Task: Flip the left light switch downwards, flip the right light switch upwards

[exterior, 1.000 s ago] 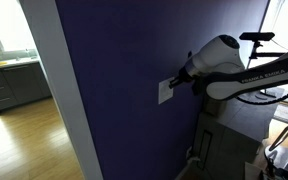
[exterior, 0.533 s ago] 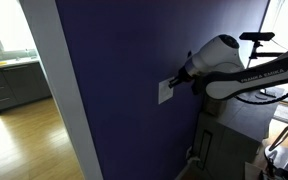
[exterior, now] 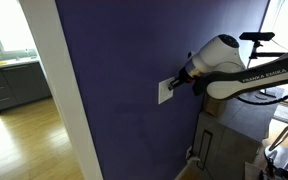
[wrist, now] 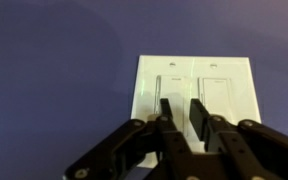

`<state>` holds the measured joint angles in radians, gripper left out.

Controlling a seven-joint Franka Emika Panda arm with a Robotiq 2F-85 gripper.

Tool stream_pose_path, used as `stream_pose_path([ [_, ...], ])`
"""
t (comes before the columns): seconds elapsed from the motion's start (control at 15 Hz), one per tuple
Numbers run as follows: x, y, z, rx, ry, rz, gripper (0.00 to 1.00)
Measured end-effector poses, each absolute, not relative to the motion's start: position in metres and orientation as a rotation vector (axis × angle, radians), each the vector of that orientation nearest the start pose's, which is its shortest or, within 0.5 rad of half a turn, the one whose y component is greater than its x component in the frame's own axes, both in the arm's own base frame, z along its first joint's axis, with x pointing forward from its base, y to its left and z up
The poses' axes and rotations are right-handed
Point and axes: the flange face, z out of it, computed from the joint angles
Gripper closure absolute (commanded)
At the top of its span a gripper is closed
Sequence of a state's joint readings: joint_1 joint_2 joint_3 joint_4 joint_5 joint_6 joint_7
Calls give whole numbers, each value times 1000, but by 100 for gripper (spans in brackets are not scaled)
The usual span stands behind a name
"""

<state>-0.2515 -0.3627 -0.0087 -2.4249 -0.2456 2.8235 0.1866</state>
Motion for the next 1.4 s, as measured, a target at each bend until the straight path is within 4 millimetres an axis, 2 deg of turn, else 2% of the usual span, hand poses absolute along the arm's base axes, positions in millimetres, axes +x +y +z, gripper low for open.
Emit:
stream_pose_path([
  [0.27,455,-105,527,-3092,387,-1135,10],
  [0.4,448,-103,527,-3099,390,-1111,0],
  [0.8,420,-101,533,-3152,441,-957,0],
  [1.2,380,-99,563,-3183,540,-842,0],
  [1.4,362,-98,579,-3178,595,-840,0],
])
